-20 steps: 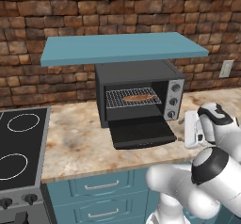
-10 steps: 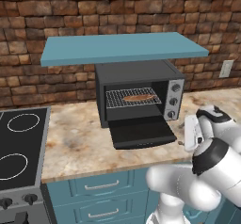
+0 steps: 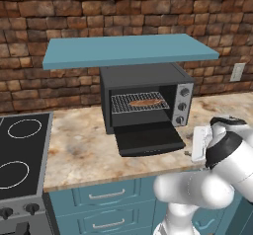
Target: Pull the toaster oven rack outwards. Pick up the baguette from the plate and place it on the toaster oven rack. Close the toaster oven door fully and set the temperature to the lowest setting.
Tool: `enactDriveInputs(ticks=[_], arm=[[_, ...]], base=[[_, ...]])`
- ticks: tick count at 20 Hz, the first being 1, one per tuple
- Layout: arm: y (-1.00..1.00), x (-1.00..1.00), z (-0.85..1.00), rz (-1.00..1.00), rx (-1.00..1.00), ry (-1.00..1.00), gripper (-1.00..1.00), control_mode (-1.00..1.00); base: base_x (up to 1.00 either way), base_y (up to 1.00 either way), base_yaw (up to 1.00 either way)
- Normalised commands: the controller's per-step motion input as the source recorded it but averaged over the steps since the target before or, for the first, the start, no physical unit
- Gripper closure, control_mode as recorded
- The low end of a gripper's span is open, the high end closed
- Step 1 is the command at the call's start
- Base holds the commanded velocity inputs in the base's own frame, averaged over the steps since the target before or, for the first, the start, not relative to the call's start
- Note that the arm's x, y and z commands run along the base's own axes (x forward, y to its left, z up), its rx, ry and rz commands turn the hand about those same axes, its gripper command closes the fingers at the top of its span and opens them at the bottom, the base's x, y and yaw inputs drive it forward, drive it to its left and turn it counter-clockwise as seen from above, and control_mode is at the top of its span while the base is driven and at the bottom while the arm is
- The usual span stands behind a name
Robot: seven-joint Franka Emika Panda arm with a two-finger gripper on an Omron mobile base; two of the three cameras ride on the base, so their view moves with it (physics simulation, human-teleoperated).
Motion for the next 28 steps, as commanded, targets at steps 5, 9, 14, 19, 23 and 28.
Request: enactDriveInputs(ticks=[5,9,14,19,23,28], arm=[[0.0,0.11,0.0,0.0,0.09,0.0,-1.0,-1.0],[0.04,0.12,0.0,0.0,0.0,0.04,-1.0,-1.0],[0.26,0.12,0.0,0.0,0.0,0.05,-1.0,-1.0],[0.36,0.15,-0.1,0.0,0.01,0.08,-1.0,-1.0],[0.21,0.14,-0.32,0.0,0.11,0.08,-1.0,-1.0],[0.19,0.02,-0.11,0.0,0.21,0.06,-1.0,-1.0]], base=[[0.0,0.0,0.0],[0.0,0.0,0.0],[0.0,0.0,0.0],[0.0,0.0,0.0],[0.0,0.0,0.0],[0.0,0.0,0.0]])
